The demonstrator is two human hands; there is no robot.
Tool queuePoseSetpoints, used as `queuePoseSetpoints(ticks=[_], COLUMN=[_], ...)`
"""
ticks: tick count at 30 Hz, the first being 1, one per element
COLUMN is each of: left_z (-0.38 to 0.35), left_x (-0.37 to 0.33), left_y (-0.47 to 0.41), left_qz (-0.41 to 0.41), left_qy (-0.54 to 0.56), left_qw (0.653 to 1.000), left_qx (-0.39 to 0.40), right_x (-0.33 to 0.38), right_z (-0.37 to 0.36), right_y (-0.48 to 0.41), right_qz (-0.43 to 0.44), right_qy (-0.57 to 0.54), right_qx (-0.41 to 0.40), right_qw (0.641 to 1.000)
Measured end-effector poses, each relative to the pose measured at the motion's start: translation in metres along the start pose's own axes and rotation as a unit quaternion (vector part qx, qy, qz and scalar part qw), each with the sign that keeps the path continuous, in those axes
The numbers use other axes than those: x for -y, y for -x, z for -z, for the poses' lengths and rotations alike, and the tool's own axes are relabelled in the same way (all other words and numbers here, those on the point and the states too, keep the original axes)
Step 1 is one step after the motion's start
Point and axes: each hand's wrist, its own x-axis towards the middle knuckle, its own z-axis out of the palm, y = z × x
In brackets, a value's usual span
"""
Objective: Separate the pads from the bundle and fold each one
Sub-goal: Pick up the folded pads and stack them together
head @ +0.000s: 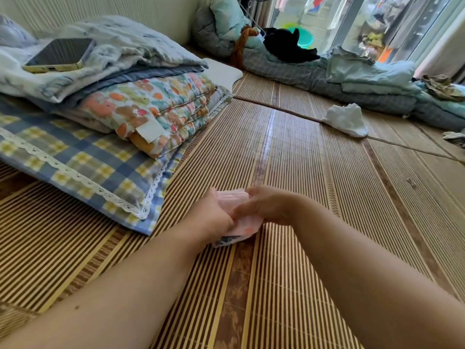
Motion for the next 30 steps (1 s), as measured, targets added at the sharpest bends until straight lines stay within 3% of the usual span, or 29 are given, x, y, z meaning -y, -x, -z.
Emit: queuePoseSetpoints(ticks=[2,4,7,10,13,17,21,25,30], left_z=[0.004,0.007,0.001,-0.015,-0.034,-0.05,-0.054,-0.051,-0.044], left_x=[0.0,0.002,0.005,0.008,0.013,0.031,0.034,0.034,0.031], left_y=[0.005,0.01,0.022,0.041,0.065,0.078,0.075,0.071,0.064], left_qz=[-0.007,-0.035,-0.129,-0.243,-0.308,-0.269,-0.279,-0.278,-0.273], left_qy=[0.012,0.021,0.009,-0.061,-0.084,-0.194,-0.209,-0.292,-0.174], left_qw=[1.0,0.999,0.989,0.966,0.942,0.929,0.925,0.902,0.93], left_qx=[0.004,0.02,0.074,0.07,0.106,0.165,0.152,0.154,0.172], right_x=[-0.008,-0.019,-0.04,-0.063,-0.09,-0.121,-0.126,-0.13,-0.131], right_z=[-0.013,-0.024,-0.037,-0.048,-0.059,-0.075,-0.071,-0.066,-0.057], right_y=[0.012,0.03,0.067,0.11,0.144,0.155,0.148,0.144,0.149], right_qz=[0.055,0.099,0.167,0.241,0.25,0.214,0.222,0.186,0.207], right_qy=[-0.052,-0.085,-0.12,-0.082,-0.022,0.057,0.03,0.086,0.006], right_qx=[-0.009,-0.067,-0.154,-0.237,-0.298,-0.282,-0.3,-0.244,-0.28], right_qw=[0.997,0.989,0.967,0.938,0.921,0.934,0.927,0.948,0.937])
